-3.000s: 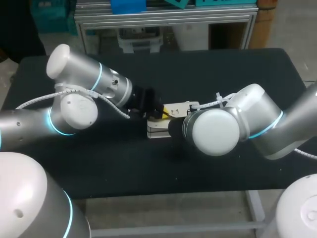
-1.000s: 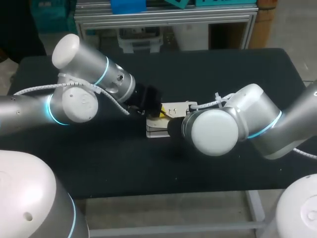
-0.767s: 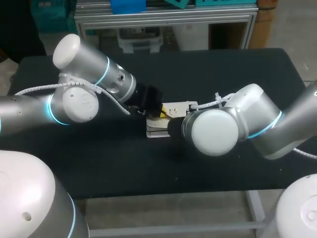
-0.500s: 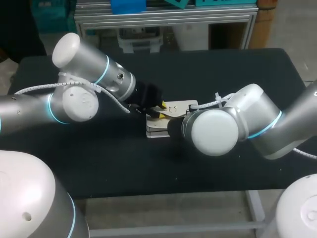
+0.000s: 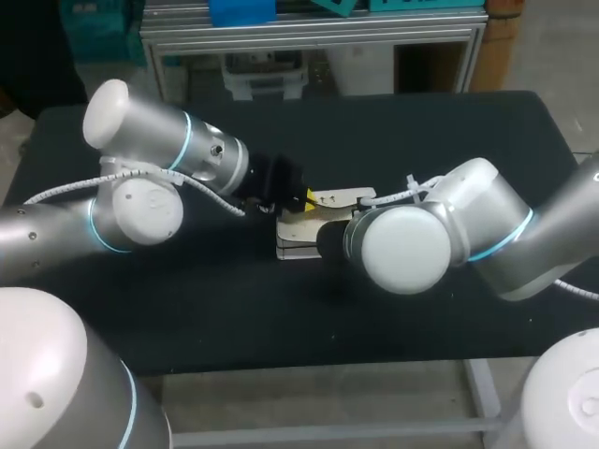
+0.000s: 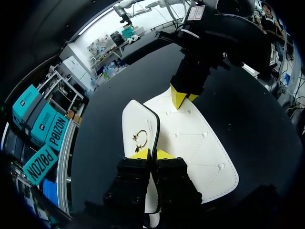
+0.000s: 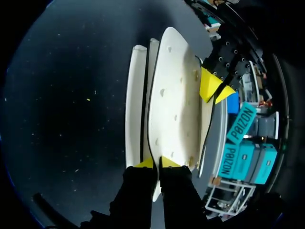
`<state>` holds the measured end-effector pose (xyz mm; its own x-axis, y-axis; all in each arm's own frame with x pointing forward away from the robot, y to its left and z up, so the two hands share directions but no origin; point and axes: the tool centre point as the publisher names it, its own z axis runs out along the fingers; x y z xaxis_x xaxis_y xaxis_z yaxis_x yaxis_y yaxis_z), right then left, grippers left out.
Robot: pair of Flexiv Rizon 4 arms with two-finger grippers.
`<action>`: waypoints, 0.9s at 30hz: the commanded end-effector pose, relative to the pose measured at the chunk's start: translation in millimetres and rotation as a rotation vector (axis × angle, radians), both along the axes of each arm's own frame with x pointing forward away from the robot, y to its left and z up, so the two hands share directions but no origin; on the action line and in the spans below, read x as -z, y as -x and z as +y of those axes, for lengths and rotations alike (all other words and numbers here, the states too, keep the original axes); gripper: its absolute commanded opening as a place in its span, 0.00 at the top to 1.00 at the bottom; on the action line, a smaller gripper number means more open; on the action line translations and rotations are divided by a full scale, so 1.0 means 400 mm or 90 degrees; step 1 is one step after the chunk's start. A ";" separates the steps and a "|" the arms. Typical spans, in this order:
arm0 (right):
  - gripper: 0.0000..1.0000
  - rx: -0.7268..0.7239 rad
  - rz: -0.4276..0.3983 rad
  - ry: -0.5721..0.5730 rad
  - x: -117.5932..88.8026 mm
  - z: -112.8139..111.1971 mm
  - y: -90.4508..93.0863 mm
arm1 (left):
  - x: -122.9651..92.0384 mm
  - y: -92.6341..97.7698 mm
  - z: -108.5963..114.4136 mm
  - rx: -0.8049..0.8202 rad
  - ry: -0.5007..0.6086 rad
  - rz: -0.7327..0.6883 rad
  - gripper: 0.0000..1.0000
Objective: Pick up the bag, open it, inspect its contents, close it, and place it on the opposite side
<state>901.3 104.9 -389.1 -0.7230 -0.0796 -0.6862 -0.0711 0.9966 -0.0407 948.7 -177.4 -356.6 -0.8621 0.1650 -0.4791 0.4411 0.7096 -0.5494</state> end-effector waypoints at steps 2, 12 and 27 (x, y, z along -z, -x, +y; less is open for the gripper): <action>1.00 -0.013 -0.211 -0.019 0.017 -0.005 0.004 | 0.012 0.042 0.015 0.026 0.005 -0.016 1.00; 1.00 -0.013 -0.211 -0.019 0.017 -0.005 0.004 | 0.040 0.061 0.023 0.034 -0.012 -0.009 1.00; 1.00 -0.013 -0.211 -0.019 0.017 -0.005 0.004 | 0.070 0.031 0.031 0.008 -0.017 -0.019 0.74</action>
<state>901.1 105.2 -389.7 -0.7235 -0.0802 -0.6857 -0.0717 0.9966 -0.0409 942.1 -169.1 -378.6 -0.8524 0.2001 -0.4830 0.4608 0.7241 -0.5132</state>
